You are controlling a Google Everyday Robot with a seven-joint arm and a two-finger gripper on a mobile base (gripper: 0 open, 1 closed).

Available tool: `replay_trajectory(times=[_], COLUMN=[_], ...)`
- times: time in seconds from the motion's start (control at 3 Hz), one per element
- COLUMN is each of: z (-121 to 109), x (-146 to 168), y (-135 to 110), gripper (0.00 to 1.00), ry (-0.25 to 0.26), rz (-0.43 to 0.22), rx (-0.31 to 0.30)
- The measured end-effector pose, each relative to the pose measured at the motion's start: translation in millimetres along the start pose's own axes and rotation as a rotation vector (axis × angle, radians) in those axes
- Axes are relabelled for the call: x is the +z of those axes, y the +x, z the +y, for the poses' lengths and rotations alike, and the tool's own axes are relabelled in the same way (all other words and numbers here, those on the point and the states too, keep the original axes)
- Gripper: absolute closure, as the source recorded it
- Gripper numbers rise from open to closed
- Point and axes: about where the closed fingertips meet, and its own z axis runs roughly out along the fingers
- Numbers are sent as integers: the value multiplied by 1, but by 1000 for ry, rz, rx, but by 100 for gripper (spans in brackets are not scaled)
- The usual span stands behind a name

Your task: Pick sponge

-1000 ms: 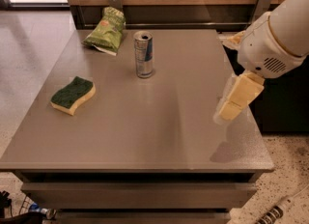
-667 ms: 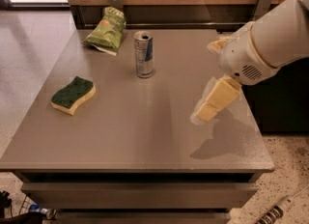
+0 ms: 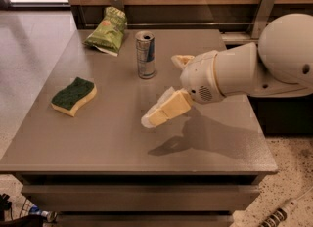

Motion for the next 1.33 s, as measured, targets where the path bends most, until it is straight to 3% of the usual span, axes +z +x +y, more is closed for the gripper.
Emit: replay_trajectory(times=[0.33,0.67,1.33], z=[16,18,31], x=[22,30,117], y=[-14,-17,-29], gripper=[0,0,0], ry=[-43,-53,-169], rz=[-75,-74,-138], rx=[6,-3,-48])
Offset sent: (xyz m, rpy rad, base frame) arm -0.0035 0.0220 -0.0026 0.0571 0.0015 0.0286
